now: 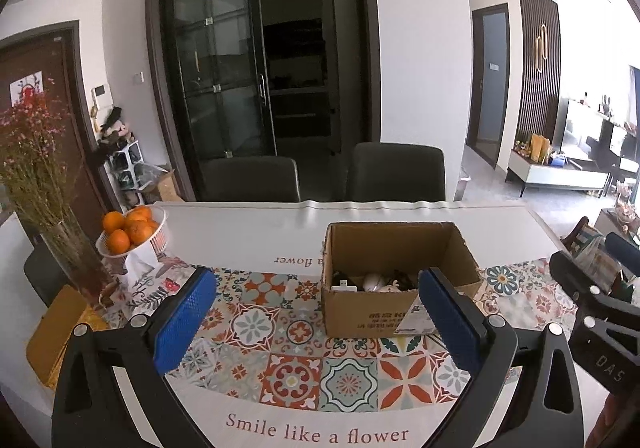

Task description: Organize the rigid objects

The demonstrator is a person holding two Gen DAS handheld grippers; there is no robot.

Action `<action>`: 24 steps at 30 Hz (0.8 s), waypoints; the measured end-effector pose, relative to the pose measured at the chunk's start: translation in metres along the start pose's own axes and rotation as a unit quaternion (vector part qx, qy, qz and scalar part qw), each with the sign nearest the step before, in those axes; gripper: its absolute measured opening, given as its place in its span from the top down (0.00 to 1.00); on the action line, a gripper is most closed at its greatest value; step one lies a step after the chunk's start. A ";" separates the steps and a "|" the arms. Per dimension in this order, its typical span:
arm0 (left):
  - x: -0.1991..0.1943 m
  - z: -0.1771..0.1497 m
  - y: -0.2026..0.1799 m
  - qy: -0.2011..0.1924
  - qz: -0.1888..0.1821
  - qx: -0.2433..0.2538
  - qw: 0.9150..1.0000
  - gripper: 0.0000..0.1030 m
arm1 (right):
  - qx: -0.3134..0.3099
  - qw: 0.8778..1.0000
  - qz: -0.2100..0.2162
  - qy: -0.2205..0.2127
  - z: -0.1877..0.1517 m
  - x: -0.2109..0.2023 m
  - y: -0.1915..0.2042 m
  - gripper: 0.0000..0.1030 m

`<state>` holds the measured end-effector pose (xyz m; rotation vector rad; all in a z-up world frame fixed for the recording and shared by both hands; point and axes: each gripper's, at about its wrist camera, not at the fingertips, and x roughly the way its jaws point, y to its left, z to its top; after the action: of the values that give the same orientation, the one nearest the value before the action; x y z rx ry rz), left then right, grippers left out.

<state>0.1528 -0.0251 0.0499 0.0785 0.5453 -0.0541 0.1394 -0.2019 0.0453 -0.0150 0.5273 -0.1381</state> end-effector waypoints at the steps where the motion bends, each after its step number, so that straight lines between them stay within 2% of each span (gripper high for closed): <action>1: -0.003 -0.001 0.000 -0.001 0.001 0.000 1.000 0.00 | 0.000 1.000 0.002 0.000 -0.001 -0.002 0.000 0.17; 24: -0.028 -0.010 0.002 -0.008 0.001 -0.005 1.000 0.00 | -0.006 1.000 0.011 -0.012 -0.012 -0.026 0.000 0.17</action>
<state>0.1239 -0.0209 0.0558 0.0689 0.5301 -0.0495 0.1109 -0.1985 0.0477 -0.0217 0.5034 -0.1132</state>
